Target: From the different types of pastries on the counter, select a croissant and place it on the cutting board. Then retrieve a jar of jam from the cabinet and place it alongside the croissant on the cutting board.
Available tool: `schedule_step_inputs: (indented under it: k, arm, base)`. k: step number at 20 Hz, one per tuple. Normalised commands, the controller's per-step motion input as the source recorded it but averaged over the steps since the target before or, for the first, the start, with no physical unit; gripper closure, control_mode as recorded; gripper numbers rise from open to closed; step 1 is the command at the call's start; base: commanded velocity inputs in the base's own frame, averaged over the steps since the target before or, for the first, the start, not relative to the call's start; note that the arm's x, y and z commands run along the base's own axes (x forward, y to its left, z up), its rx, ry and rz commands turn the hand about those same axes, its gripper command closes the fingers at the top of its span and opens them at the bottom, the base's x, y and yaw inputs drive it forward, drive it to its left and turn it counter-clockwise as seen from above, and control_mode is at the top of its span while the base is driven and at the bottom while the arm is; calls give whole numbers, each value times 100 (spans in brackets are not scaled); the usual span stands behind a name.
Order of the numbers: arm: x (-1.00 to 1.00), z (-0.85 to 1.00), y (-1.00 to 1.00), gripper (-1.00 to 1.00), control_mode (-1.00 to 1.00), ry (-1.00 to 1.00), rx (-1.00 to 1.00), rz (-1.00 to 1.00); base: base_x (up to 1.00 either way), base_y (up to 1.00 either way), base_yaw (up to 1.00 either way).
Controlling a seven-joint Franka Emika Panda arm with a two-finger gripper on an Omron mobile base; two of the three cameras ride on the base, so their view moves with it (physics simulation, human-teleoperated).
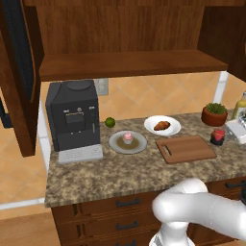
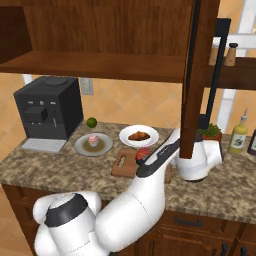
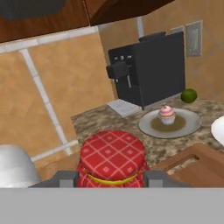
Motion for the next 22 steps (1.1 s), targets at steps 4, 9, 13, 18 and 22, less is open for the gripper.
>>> schedule_step_inputs:
  k: [4,9,13,18,22]
  arm:
    - [100,-32,-3,100,-100,-1,-14,-5]
    - [61,-38,-1,100,-100,-1,-11,0]
    - [27,-79,-30,100,-100,-2,-17,0]
    - [10,-41,-22,100,-100,-2,-3,2]
    - [85,-4,-1,100,-100,-4,6,-1]
  base:
    - [0,0,0]
    - [0,0,0]
    - [0,0,0]
    - [0,0,0]
    - [0,0,0]
